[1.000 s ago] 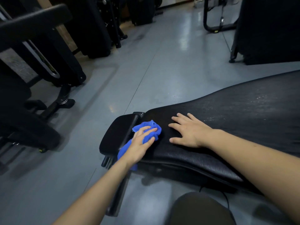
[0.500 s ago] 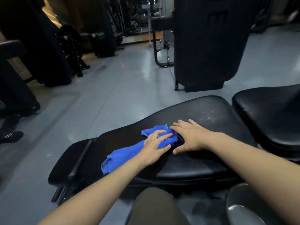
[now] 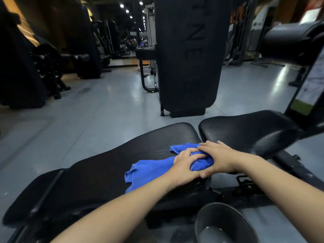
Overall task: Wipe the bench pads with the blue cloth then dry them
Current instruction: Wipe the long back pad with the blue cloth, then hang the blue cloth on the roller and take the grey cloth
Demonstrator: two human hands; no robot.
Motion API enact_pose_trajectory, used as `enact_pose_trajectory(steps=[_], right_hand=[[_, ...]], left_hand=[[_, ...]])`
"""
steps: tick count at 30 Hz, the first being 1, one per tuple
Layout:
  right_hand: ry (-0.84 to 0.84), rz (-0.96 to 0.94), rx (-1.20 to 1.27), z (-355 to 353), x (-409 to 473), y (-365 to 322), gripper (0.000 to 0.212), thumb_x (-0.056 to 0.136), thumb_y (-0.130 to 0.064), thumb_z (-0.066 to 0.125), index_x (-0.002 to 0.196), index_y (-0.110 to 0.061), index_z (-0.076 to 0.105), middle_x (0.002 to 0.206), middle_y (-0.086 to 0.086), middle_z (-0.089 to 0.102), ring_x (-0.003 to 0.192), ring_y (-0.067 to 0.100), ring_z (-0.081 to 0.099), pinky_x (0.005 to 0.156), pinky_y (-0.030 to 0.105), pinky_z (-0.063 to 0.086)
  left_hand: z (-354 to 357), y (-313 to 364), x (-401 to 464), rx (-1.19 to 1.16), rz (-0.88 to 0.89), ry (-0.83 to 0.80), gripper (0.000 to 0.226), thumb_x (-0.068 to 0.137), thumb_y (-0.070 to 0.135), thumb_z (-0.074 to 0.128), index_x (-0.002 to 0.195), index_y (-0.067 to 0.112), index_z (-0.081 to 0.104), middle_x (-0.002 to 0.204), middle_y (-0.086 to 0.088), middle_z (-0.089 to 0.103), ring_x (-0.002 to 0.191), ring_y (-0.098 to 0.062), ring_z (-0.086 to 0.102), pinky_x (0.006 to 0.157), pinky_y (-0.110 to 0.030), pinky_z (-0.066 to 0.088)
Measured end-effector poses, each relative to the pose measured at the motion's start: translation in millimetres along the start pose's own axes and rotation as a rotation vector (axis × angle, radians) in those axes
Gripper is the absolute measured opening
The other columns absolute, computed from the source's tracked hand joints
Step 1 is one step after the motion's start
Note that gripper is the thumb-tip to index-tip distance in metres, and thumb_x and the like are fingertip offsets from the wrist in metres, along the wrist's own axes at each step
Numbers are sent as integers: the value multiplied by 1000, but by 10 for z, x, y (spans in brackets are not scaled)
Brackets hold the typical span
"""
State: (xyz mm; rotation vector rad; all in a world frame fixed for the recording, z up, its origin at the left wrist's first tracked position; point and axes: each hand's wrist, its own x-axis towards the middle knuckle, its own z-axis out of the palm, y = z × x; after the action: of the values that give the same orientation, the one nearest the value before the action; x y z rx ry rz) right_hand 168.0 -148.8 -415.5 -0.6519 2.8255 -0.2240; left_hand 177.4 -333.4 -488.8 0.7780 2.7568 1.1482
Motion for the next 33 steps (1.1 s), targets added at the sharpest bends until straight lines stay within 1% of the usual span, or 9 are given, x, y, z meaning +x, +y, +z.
enact_pose_trajectory(steps=[4, 8, 12, 15, 19, 22, 26, 30, 33], right_hand=[[29, 0, 84, 6, -28, -67, 102, 75, -67, 73, 157, -30, 24, 157, -9, 31, 147, 8, 24, 122, 37, -2], [52, 6, 40, 41, 77, -168, 95, 78, -71, 66, 156, -28, 29, 158, -5, 32, 146, 12, 28, 122, 40, 3], [20, 62, 68, 17, 132, -250, 106, 73, -69, 73, 158, -30, 23, 162, -4, 24, 144, 26, 32, 119, 38, 24], [9, 76, 80, 11, 157, -310, 110, 70, -62, 80, 158, -32, 22, 161, -4, 23, 144, 26, 31, 116, 38, 30], [-13, 81, 54, 103, 192, -402, 103, 69, -51, 83, 154, -29, 29, 146, -1, 33, 134, 21, 31, 111, 38, 37], [11, 104, 3, 183, 195, -472, 94, 70, -44, 79, 150, -26, 33, 135, -1, 34, 122, 22, 34, 104, 39, 43], [57, 110, -2, 268, 175, -562, 79, 73, -32, 75, 142, -25, 37, 129, 2, 37, 115, 26, 41, 94, 33, 43], [106, 95, 56, 277, 114, -594, 65, 75, -21, 72, 132, -26, 44, 122, 2, 41, 108, 27, 52, 79, 30, 38], [144, 76, 58, 112, 10, -528, 59, 75, -17, 70, 128, -29, 48, 119, -1, 43, 109, 24, 49, 82, 30, 42]], left_hand=[[-240, -122, -118, -57, 116, -92, 66, 79, 47, 76, 140, 40, 51, 150, 15, 30, 143, -2, 23, 120, -34, 22], [-526, -350, -352, -101, 179, -33, 62, 86, 38, 75, 143, 35, 50, 155, 11, 30, 147, -5, 25, 119, -28, 24], [-812, -716, -561, 86, -88, 137, 67, 78, 58, 62, 140, 41, 47, 138, 12, 39, 127, -9, 39, 116, -32, 29], [-1002, -1024, -666, 159, -326, 83, 73, 66, 62, 65, 136, 45, 48, 123, 5, 47, 109, -12, 46, 108, -34, 40], [-1006, -1155, -707, 223, -349, -69, 67, 75, 45, 80, 135, 38, 53, 112, 6, 49, 84, -1, 51, 86, -23, 44], [-916, -1120, -680, 295, -353, -39, 50, 71, 46, 80, 116, 38, 60, 98, 13, 50, 85, -6, 54, 83, -29, 49], [-961, -1062, -639, 273, -370, -24, 22, 70, 37, 77, 85, 34, 62, 76, 14, 61, 67, -3, 55, 61, -22, 44], [-1165, -920, -614, 324, -317, 7, 15, 72, 28, 72, 76, 35, 60, 69, 15, 60, 70, -7, 56, 57, -15, 38], [-1429, -727, -551, 307, -284, 75, 12, 71, 27, 70, 74, 34, 61, 66, 15, 61, 67, -5, 56, 60, -20, 43]])
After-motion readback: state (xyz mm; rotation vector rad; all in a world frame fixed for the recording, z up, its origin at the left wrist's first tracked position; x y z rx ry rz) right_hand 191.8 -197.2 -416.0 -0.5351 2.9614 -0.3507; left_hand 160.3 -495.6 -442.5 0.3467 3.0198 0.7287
